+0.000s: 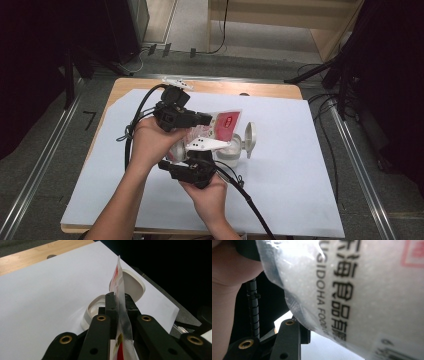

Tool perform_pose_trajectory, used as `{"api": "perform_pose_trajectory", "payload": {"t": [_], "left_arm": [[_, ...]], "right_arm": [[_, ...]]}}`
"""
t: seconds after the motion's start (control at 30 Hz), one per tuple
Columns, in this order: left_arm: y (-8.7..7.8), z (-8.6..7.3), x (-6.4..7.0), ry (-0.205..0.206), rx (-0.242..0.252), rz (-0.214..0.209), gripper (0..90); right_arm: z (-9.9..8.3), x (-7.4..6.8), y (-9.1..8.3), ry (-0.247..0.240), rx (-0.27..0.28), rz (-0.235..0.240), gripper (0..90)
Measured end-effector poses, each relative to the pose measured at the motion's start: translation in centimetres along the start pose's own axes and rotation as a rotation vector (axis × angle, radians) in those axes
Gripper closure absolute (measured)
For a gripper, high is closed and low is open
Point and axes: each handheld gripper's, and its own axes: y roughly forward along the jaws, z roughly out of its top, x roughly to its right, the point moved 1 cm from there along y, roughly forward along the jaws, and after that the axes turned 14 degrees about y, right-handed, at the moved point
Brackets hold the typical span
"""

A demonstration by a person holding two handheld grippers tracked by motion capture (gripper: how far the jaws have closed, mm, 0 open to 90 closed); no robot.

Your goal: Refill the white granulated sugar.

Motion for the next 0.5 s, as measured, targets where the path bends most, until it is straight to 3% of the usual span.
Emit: {"api": "perform_pose_trajectory", "payload": {"t": [0.5], "left_arm": [[0.01, 0.01, 0.04, 0.004, 0.011, 0.009, 86.3]], "right_arm": [[0.09, 0.05, 0.03, 0.005, 0.001, 0.002, 62.8]]}}
